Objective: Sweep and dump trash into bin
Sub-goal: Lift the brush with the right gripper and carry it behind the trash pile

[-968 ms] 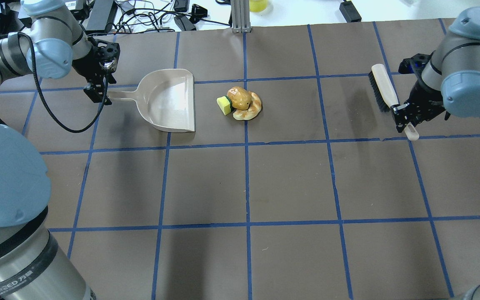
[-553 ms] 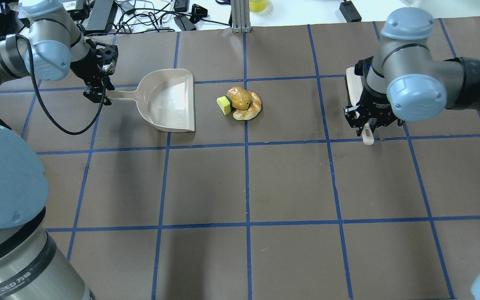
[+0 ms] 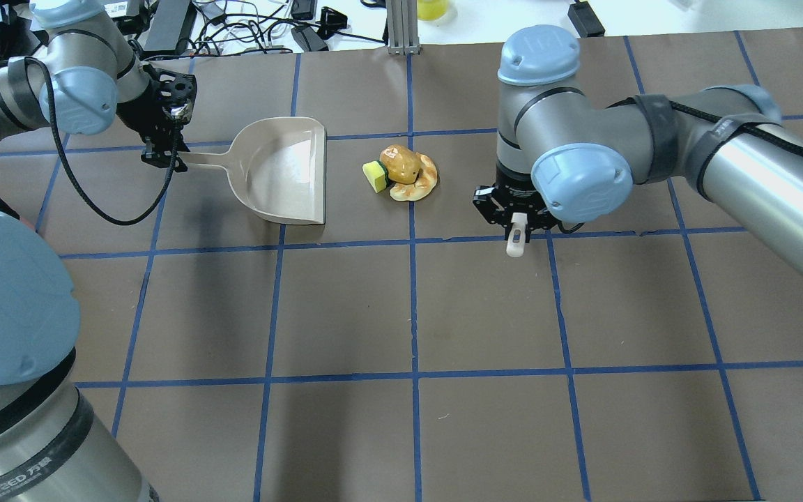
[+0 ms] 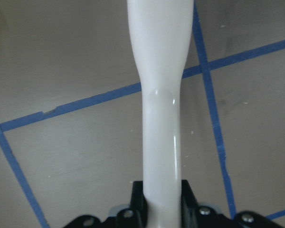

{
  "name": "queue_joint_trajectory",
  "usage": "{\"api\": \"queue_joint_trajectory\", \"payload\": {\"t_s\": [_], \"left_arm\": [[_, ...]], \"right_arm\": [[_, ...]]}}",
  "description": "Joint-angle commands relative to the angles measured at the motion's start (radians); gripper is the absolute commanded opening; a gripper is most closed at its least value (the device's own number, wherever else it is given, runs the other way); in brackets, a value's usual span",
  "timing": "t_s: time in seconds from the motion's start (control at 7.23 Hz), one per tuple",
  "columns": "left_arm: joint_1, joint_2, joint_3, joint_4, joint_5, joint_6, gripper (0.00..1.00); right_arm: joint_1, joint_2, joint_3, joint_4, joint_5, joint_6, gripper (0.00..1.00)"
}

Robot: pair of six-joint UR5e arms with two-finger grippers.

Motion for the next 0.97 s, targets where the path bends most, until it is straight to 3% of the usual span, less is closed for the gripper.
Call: {"api": "queue_joint_trajectory", "payload": {"t_s": [0.0, 0.14, 0.83], "left_arm": [[-0.009, -0.001, 0.015, -0.001, 0.022, 0.001, 0.06], [-0.018, -0.002, 0.013, 0.000, 0.071, -0.005, 0.05], [-0.032, -0.008, 0.021, 0.002, 0.088, -0.044, 0.05]], "right_arm": [[0.070, 0.035, -0.013, -0.001, 0.078, 0.155, 0.00], [0.089, 0.066, -0.016, -0.010, 0.080, 0.173, 0.00], [0.158, 0.154, -0.056, -0.065, 0.161, 0.296, 0.00]]}}
